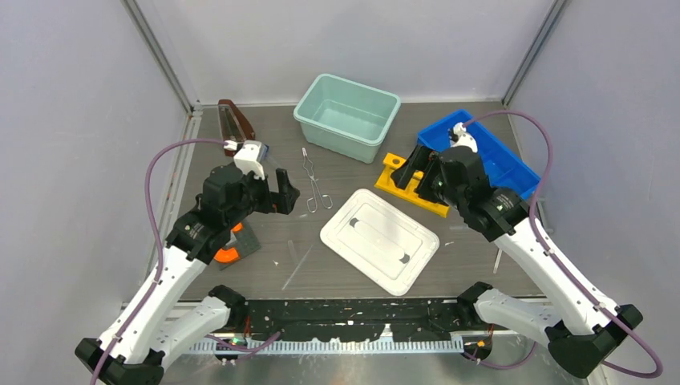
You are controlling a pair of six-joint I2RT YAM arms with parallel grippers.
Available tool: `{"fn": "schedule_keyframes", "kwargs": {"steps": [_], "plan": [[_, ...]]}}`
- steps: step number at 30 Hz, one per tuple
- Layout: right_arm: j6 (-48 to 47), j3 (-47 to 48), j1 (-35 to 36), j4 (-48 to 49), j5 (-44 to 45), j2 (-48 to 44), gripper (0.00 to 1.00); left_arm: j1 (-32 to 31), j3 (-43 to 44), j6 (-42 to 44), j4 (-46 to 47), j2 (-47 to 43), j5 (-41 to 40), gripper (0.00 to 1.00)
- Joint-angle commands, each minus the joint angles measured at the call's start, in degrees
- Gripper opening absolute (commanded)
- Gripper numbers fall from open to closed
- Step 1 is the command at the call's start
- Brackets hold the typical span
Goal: Organize the chemistry lab equipment
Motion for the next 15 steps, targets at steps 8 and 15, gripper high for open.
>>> {"fn": "schedule_keyframes", "kwargs": {"steps": [8, 15], "plan": [[1.1, 3.0, 0.1, -1.0, 2.8, -2.3, 1.00, -0.1, 0.8, 0.8, 1.6, -1.6, 0.2, 1.00], [2.6, 1.9, 0.1, -2.8, 3.7, -2.7, 0.99, -0.1, 0.8, 0.8, 1.5, -2.4, 0.0, 1.00]]}}
